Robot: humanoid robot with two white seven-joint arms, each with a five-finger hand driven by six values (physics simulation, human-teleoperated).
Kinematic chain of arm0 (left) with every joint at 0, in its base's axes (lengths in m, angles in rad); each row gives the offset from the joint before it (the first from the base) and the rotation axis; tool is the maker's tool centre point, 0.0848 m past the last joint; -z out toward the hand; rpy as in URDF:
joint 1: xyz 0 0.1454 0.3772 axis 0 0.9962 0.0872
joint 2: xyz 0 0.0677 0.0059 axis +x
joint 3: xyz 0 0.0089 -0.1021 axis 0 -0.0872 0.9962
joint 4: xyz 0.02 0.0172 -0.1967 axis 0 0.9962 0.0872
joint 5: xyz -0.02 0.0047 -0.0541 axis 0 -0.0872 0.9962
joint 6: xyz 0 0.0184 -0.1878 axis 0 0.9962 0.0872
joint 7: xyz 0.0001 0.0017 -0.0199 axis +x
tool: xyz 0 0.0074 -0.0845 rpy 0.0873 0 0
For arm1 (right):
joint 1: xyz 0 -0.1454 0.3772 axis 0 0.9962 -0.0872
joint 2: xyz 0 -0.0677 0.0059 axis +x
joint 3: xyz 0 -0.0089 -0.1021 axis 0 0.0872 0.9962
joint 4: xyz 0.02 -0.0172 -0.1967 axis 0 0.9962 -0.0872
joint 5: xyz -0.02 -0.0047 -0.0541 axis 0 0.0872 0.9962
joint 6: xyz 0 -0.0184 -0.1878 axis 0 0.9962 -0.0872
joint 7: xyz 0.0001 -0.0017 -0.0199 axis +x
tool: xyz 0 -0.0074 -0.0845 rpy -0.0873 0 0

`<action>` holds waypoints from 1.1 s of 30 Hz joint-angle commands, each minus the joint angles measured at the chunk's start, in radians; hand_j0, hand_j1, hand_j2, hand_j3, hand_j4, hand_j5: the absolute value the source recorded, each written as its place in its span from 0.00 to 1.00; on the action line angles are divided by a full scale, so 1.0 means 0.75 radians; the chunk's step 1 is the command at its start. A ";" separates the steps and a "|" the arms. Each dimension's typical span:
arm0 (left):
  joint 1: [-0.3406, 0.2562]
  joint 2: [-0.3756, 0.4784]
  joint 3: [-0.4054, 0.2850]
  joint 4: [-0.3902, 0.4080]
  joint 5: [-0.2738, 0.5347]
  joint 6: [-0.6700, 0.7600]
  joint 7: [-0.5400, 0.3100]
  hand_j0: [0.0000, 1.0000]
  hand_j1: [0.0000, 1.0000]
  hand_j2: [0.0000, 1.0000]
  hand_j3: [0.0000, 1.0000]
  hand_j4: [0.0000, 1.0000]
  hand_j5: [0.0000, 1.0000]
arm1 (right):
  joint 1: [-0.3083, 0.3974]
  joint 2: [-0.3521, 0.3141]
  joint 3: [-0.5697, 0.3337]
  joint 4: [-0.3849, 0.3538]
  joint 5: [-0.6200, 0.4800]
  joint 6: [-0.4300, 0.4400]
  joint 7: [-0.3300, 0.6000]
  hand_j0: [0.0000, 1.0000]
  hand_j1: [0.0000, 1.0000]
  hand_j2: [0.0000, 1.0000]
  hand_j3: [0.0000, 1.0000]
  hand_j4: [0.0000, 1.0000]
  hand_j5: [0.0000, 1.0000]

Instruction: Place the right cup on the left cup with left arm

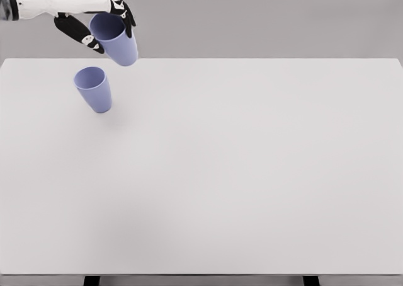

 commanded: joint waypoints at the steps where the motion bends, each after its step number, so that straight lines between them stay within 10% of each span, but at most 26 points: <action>1: 0.000 0.046 -0.033 0.006 0.009 0.004 0.001 0.52 0.52 0.52 0.52 0.52 0.52 | 0.000 0.000 0.000 -0.001 0.003 -0.001 0.001 1.00 1.00 1.00 1.00 1.00 1.00; 11: -0.010 0.050 -0.088 0.241 0.011 0.004 0.001 0.54 0.54 0.54 0.54 0.54 0.54 | 0.000 0.000 0.000 0.001 0.003 -0.001 0.001 1.00 1.00 1.00 1.00 1.00 1.00; 33: -0.006 0.031 -0.123 0.258 0.040 0.004 0.001 0.54 0.54 0.54 0.54 0.54 0.54 | 0.000 0.000 0.000 -0.001 0.003 -0.001 0.001 1.00 1.00 1.00 1.00 1.00 1.00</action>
